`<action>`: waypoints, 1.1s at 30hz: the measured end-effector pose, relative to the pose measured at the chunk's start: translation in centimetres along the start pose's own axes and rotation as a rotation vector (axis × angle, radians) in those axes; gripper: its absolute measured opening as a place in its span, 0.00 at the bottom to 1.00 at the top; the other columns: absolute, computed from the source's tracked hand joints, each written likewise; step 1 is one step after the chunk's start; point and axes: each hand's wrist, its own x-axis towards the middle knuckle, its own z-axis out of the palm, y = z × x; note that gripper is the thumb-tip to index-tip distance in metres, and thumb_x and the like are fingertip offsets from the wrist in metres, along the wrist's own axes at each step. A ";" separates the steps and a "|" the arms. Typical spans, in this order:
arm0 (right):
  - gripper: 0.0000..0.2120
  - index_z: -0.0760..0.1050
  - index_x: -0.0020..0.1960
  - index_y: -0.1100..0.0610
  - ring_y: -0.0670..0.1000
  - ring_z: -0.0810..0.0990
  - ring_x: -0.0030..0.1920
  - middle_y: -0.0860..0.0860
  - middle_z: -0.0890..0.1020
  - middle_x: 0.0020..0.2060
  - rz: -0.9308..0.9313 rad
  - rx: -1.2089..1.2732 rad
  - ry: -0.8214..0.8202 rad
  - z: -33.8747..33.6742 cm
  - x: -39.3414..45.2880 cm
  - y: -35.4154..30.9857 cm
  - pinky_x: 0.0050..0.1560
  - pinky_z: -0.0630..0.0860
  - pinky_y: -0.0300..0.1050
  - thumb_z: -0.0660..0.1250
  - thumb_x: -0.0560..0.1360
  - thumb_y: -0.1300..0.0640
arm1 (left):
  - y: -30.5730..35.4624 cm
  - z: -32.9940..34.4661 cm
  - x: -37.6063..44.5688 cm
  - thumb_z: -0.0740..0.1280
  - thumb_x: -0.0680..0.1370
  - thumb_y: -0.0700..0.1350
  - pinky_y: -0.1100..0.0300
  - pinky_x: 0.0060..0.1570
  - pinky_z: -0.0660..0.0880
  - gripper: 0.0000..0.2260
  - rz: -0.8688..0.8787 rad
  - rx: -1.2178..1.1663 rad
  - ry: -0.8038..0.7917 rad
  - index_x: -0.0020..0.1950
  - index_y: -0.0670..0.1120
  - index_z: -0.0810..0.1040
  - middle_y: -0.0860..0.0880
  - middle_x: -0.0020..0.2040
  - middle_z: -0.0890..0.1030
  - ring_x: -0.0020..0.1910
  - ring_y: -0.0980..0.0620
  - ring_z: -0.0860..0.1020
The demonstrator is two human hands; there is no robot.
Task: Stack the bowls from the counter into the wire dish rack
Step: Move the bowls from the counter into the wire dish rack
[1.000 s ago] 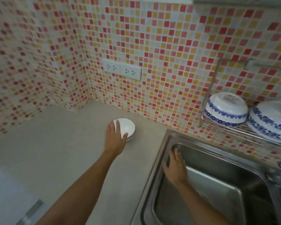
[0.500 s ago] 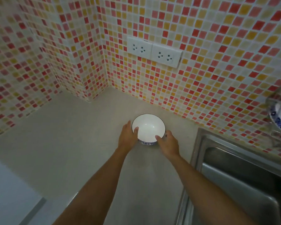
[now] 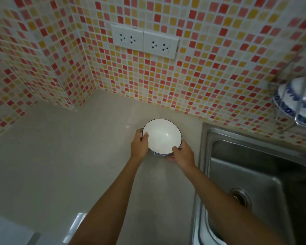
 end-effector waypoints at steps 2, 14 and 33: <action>0.27 0.75 0.63 0.53 0.59 0.82 0.52 0.53 0.81 0.52 -0.004 0.037 0.025 -1.8 -1.3 0.4 0.47 0.82 0.59 0.60 0.63 0.52 | 0.6 0.9 -1.4 0.60 0.80 0.52 0.51 0.60 0.73 0.15 -0.041 -0.112 -0.073 0.66 0.53 0.69 0.48 0.64 0.76 0.59 0.46 0.75; 0.19 0.73 0.66 0.56 0.55 0.83 0.48 0.53 0.80 0.55 -0.179 0.216 0.097 -14.5 -10.5 -0.6 0.41 0.84 0.50 0.61 0.76 0.64 | 6.7 7.1 -12.1 0.53 0.77 0.66 0.50 0.47 0.81 0.24 0.003 -0.421 -0.427 0.68 0.57 0.70 0.49 0.64 0.77 0.57 0.45 0.79; 0.26 0.63 0.74 0.62 0.55 0.62 0.75 0.57 0.67 0.73 -0.679 -0.556 0.683 -41.3 -9.4 -0.5 0.74 0.52 0.46 0.58 0.81 0.48 | 14.4 19.0 -25.6 0.49 0.79 0.64 0.48 0.55 0.77 0.25 0.155 -0.551 -0.368 0.69 0.54 0.70 0.49 0.62 0.79 0.56 0.48 0.79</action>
